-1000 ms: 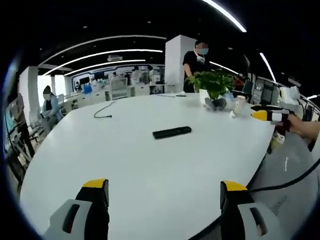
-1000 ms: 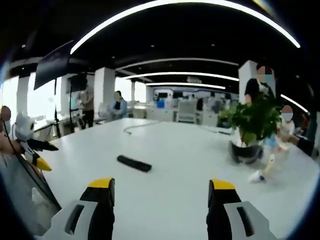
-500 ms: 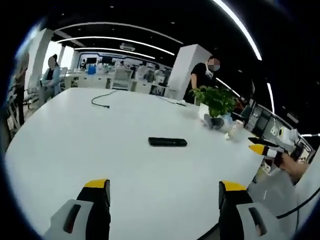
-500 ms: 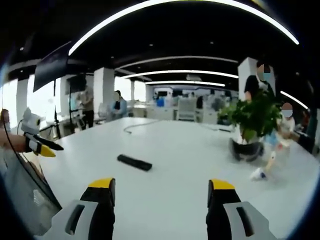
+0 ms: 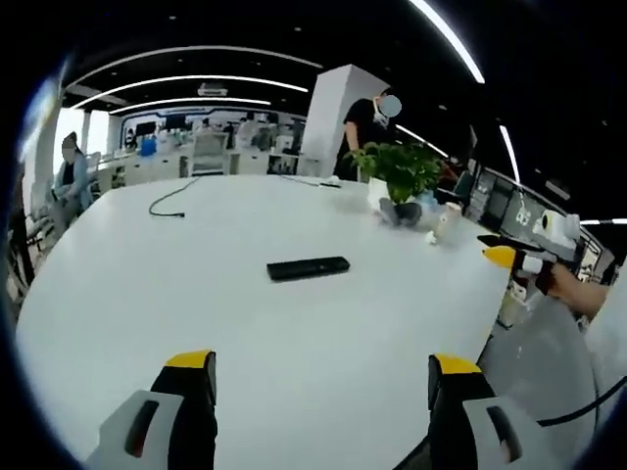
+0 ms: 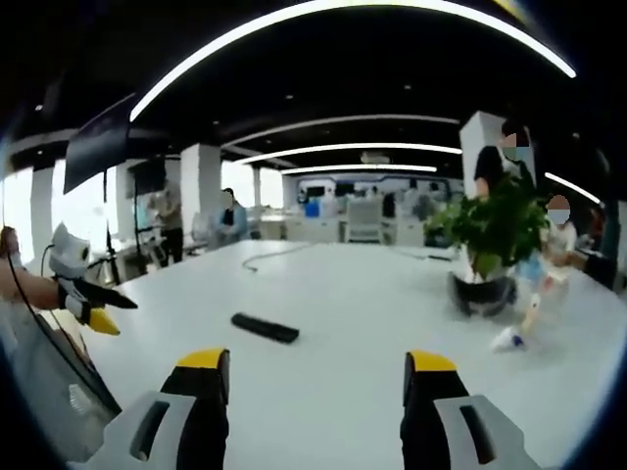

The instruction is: Press the specified remote control buttons in sequence, fully releasing each button before pressing the next.

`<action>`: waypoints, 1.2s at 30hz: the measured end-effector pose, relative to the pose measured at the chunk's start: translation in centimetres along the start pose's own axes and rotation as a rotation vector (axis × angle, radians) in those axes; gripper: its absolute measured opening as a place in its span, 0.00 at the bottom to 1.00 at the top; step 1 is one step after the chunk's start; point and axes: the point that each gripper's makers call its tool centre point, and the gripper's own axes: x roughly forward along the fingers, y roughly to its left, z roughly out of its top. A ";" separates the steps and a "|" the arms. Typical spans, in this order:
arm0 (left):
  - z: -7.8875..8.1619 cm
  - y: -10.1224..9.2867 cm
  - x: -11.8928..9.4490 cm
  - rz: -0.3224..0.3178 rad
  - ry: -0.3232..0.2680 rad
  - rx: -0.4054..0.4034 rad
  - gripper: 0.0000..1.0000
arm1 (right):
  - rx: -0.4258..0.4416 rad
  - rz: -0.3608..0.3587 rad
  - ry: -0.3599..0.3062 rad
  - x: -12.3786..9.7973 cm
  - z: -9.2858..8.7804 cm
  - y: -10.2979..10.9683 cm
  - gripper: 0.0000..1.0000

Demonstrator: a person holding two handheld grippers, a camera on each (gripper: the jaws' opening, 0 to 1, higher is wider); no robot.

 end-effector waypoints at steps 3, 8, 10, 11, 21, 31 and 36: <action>0.4 0.1 0.9 -0.008 -0.001 0.006 0.92 | -0.013 0.008 0.005 0.1 0.0 0.3 0.70; 1.4 -0.3 1.9 -0.029 -0.019 -0.026 0.92 | -0.015 0.019 -0.009 0.0 0.3 0.5 0.70; 1.9 -0.5 2.2 -0.038 -0.035 -0.054 0.92 | -0.011 0.015 -0.006 0.0 0.2 0.3 0.70; 2.0 -0.5 2.4 -0.038 -0.037 -0.054 0.92 | -0.007 0.014 -0.008 0.0 0.2 0.3 0.70; 1.6 -1.4 3.3 -0.051 0.043 0.103 0.92 | -0.017 0.025 0.004 0.1 0.0 0.6 0.70; 1.8 -1.5 4.3 -0.083 0.063 0.087 0.91 | -0.024 0.028 0.021 0.2 -0.3 0.7 0.69; 3.1 -1.6 4.8 -0.086 0.039 0.056 0.91 | -0.024 0.029 0.024 0.2 -0.3 0.6 0.69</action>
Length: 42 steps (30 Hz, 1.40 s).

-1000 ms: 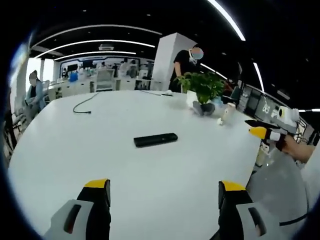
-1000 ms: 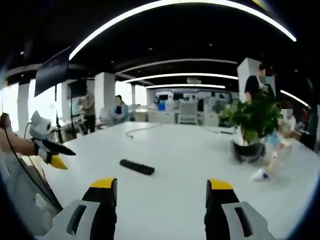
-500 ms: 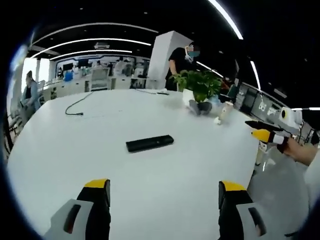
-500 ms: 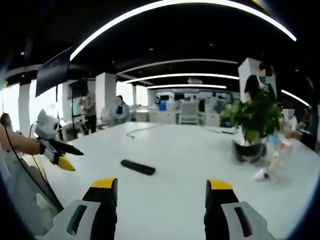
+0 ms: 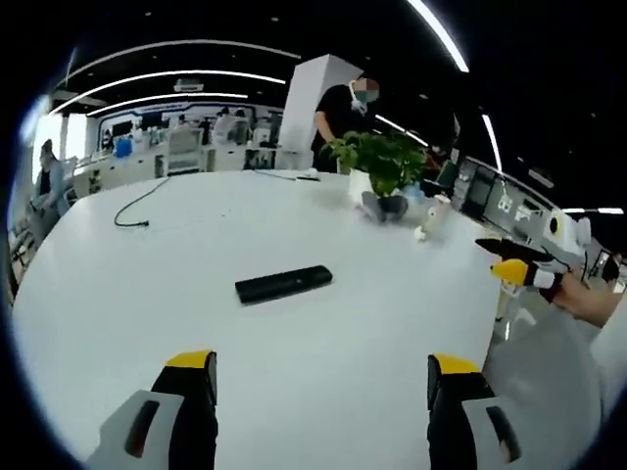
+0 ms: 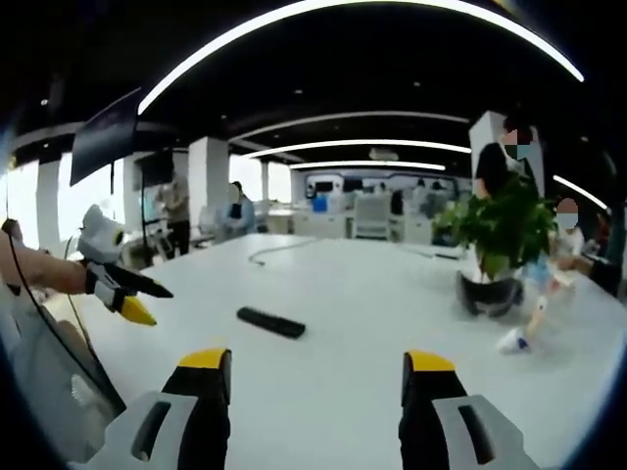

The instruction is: Press the specified remote control buttons in sequence, fully releasing each button before pressing the next.

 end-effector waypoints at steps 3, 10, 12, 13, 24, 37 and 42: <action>0.4 -0.2 0.4 0.000 -0.002 0.021 0.91 | 0.001 -0.005 0.000 0.0 0.0 -0.1 0.69; 0.4 -0.5 1.4 -0.019 0.013 0.040 0.91 | 0.003 -0.010 -0.001 -0.1 0.0 -0.2 0.69; 0.5 -0.7 1.4 -0.033 0.024 0.060 0.91 | 0.004 -0.012 -0.003 -0.1 0.0 -0.3 0.69; 0.5 -0.7 1.3 -0.033 0.026 0.067 0.91 | 0.005 -0.011 -0.005 -0.1 0.0 -0.2 0.69; 0.8 -0.2 1.2 -0.022 0.021 0.072 0.90 | -0.003 -0.011 -0.002 -0.2 -0.1 -0.1 0.69; 1.9 -0.8 2.1 -0.057 0.008 0.040 0.90 | -0.003 -0.017 -0.002 -0.3 -0.2 -0.2 0.68; 2.6 -0.5 2.7 -0.055 0.003 0.045 0.90 | -0.003 -0.016 -0.002 -0.2 -0.2 -0.2 0.68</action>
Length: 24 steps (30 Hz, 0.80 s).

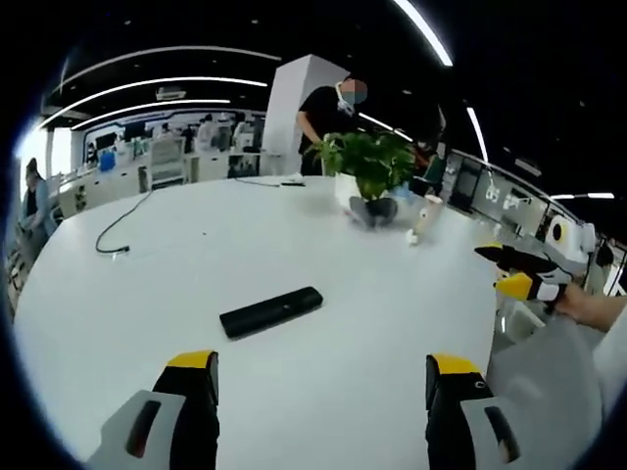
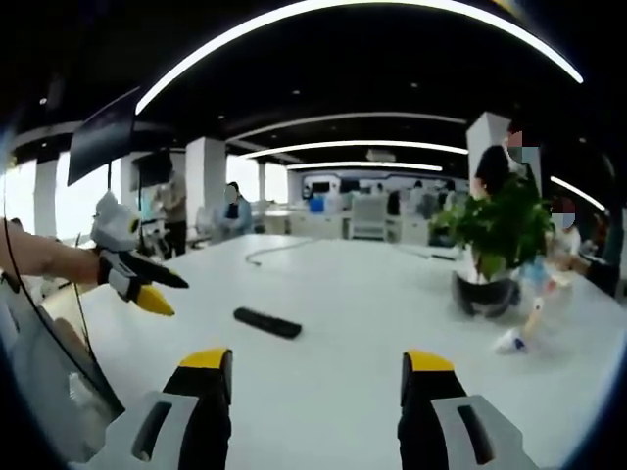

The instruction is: Press the specified remote control buttons in sequence, fully releasing each button before pressing the next.

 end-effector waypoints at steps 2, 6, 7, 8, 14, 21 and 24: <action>0.1 0.1 0.3 -0.002 0.002 0.003 0.90 | 0.000 0.001 0.001 0.0 0.0 0.0 0.68; 0.0 0.1 0.7 -0.014 0.011 -0.006 0.89 | 0.004 -0.001 0.006 0.0 -0.1 -0.1 0.68; 0.0 0.1 0.8 -0.017 0.009 -0.010 0.89 | 0.004 -0.002 0.004 0.0 -0.1 -0.1 0.68; 0.1 0.1 0.9 -0.021 0.008 -0.014 0.89 | 0.005 -0.002 0.003 0.0 -0.1 -0.1 0.68; 0.2 0.4 1.2 -0.018 0.015 -0.013 0.89 | 0.005 -0.002 0.007 0.1 -0.2 -0.1 0.68; 0.1 0.6 1.9 -0.030 0.027 -0.008 0.89 | 0.004 -0.002 0.009 0.1 -0.2 -0.1 0.68; 0.1 0.9 2.2 -0.030 0.032 -0.005 0.89 | 0.003 -0.002 0.011 0.1 -0.2 -0.1 0.68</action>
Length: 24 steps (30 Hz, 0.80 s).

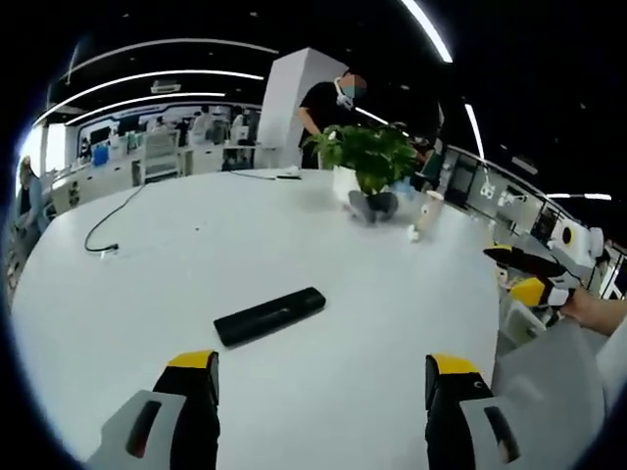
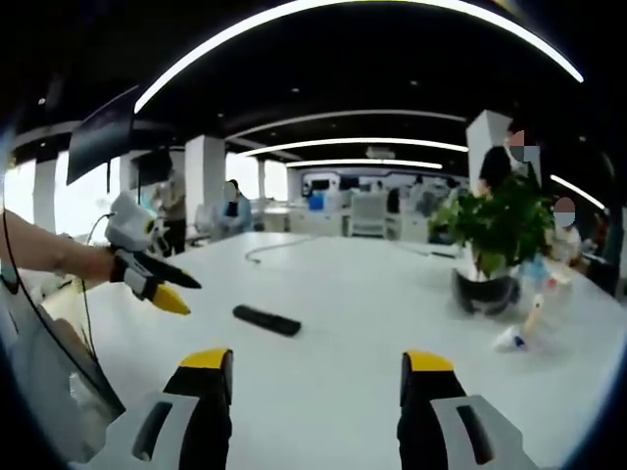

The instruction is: Press the specified remote control buttons in sequence, fully releasing each button before pressing the next.

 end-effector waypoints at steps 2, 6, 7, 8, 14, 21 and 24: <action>0.1 0.0 0.1 -0.002 0.001 0.000 0.89 | -0.001 0.000 0.000 0.0 0.0 0.0 0.68; 0.2 0.1 0.4 -0.005 0.004 0.004 0.89 | -0.002 0.001 0.002 0.0 0.0 0.0 0.67; 0.3 0.2 0.5 -0.004 0.007 0.007 0.89 | -0.002 0.002 0.002 0.0 -0.1 0.0 0.67; 0.3 0.3 0.6 -0.003 0.009 0.010 0.89 | -0.002 0.004 0.003 0.0 -0.1 0.1 0.67; 0.1 0.4 0.9 -0.008 0.024 0.018 0.89 | -0.011 0.004 0.012 0.0 -0.2 0.1 0.67; -0.3 0.5 1.3 -0.021 0.038 0.022 0.88 | -0.009 0.008 0.018 0.1 -0.4 0.1 0.67; -0.5 0.8 1.6 -0.025 0.047 0.020 0.88 | -0.010 0.008 0.022 0.1 -0.4 0.1 0.67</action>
